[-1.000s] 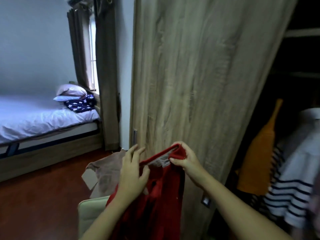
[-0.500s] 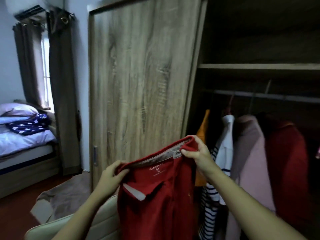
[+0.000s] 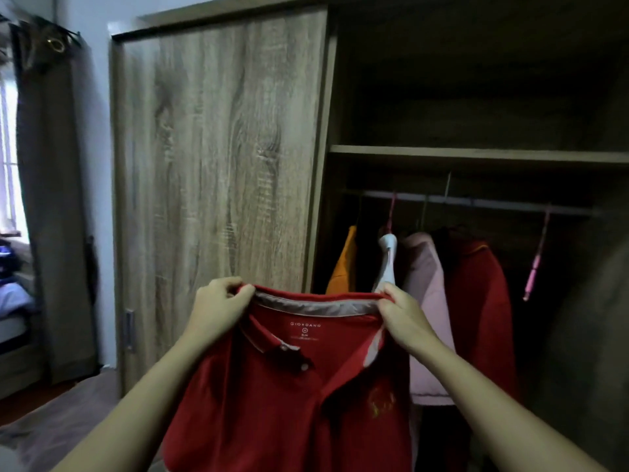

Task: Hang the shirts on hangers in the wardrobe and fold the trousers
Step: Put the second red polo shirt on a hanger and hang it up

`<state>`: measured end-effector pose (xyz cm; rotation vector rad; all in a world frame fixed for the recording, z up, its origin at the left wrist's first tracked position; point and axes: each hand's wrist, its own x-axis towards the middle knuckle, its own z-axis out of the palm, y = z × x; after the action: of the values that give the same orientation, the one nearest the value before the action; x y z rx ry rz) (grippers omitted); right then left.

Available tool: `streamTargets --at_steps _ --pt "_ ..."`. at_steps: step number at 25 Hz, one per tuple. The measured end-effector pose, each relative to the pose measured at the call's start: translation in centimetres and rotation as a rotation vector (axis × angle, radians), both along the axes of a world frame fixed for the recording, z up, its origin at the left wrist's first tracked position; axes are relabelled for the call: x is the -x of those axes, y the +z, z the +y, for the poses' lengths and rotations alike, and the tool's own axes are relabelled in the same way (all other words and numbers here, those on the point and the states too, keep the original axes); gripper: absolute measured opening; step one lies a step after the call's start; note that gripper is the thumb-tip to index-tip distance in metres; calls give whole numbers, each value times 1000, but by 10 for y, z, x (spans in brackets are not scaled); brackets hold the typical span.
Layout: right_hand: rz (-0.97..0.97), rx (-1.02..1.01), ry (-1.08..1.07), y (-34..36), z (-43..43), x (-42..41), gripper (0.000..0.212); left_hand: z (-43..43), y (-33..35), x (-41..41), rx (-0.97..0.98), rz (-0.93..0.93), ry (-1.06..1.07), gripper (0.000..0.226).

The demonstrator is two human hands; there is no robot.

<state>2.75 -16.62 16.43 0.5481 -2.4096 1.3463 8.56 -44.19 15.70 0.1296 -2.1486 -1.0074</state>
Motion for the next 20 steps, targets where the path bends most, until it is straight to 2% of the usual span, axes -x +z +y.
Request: streamTargets --at_steps 2,4,6,9,11,17,20 --pt "4 -192 -126 -11 8 0 20 4 -8 1 -60 -53 -39 29" --pt "27 -300 -207 -19 13 -2 17 10 -10 4 -82 -57 -51 20" --pt "86 -256 -259 -20 19 -4 19 16 -7 7 -101 -65 -72 11" --pt "146 -68 -263 -19 33 -6 35 26 -7 8 -56 -143 -130 23" --pt "133 -83 -273 -18 46 -14 45 34 -8 9 8 -186 -160 29" --pt "229 -429 -404 -21 95 -37 44 76 4 25 2 -187 -293 25" --pt "265 -596 -355 -25 123 -42 35 101 7 32 -43 -163 -326 18"
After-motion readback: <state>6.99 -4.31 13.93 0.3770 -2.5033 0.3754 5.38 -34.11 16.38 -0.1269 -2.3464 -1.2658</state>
